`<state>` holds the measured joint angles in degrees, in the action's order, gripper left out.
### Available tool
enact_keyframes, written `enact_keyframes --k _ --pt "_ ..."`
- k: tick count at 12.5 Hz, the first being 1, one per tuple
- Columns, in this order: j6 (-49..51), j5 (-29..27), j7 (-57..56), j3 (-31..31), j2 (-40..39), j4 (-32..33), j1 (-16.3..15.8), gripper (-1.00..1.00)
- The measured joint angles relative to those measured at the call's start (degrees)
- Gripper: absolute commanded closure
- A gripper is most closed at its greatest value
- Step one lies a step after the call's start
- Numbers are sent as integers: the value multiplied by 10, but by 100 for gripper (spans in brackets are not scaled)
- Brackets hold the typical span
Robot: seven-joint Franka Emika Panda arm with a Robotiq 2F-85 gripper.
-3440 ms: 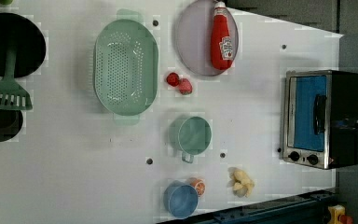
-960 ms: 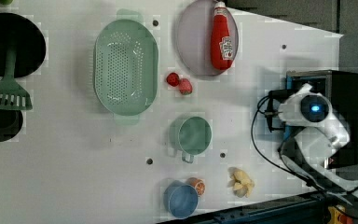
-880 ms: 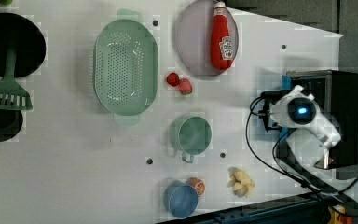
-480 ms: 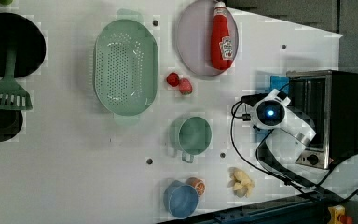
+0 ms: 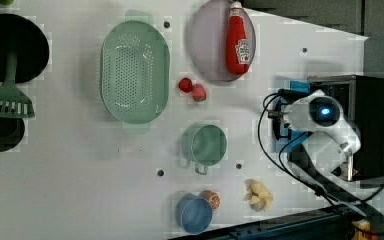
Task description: Flap open oven.
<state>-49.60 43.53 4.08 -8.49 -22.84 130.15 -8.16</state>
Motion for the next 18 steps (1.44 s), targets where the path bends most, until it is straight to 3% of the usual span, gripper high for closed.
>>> enact_keyframes --k 4,5,10,13,18 --pt "4 -175 0 0 123 1 -2 65" --pt "15 -197 1 -1 157 -4 -1 65" --pt "152 -379 7 -6 285 -29 2 65" --pt "247 -388 7 -4 346 -51 1 65" --pt "435 -386 9 -5 373 -176 -1 65"
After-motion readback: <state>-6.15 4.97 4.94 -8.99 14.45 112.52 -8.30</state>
